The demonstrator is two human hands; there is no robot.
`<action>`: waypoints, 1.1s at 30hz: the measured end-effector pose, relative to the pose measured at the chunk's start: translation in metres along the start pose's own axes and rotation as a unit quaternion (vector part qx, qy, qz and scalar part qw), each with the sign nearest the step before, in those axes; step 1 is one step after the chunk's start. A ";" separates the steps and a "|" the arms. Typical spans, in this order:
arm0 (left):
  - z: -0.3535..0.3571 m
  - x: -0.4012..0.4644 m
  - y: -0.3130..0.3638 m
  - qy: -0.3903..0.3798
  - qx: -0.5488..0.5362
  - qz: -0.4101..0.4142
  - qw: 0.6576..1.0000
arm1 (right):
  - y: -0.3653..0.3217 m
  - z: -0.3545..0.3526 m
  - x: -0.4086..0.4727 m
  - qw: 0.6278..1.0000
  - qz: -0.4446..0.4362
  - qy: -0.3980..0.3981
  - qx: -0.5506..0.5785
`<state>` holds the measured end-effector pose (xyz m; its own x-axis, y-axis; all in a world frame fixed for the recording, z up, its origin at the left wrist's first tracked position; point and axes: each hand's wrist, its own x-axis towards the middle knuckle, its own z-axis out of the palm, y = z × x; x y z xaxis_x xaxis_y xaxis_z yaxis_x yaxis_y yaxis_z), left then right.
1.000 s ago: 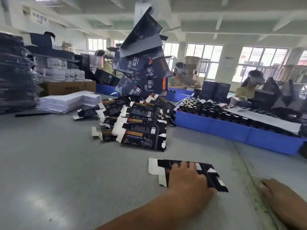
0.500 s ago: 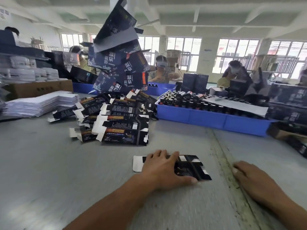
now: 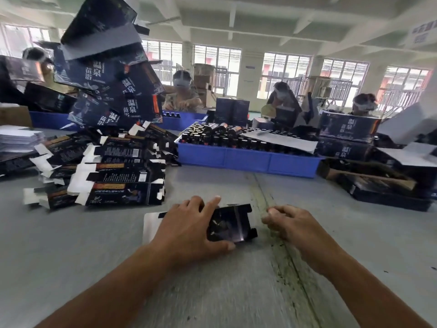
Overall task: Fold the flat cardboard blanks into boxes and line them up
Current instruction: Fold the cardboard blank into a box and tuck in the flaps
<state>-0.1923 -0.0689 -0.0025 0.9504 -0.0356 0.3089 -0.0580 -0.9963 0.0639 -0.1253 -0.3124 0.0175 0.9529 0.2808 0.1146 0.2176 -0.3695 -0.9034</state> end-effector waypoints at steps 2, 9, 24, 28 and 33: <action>-0.003 -0.001 0.004 0.031 0.016 0.024 0.999 | 0.003 0.003 -0.003 0.999 0.007 0.011 0.047; -0.013 -0.008 0.018 0.078 0.007 0.082 0.994 | 0.000 -0.007 -0.019 0.988 -0.013 -0.025 0.153; -0.024 -0.022 0.038 0.081 -0.092 0.135 0.983 | -0.003 -0.023 -0.023 0.960 0.030 -0.183 0.208; -0.026 -0.020 0.040 0.118 -0.045 0.193 0.973 | -0.005 -0.018 -0.024 0.976 -0.011 -0.135 0.168; -0.026 -0.017 0.039 0.136 0.009 0.238 0.962 | -0.010 -0.012 -0.030 0.989 -0.091 -0.077 0.091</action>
<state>-0.2191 -0.1052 0.0192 0.7021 -0.4684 0.5364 -0.4590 -0.8735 -0.1620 -0.1536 -0.3275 0.0281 0.8550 0.4650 0.2295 0.3265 -0.1389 -0.9349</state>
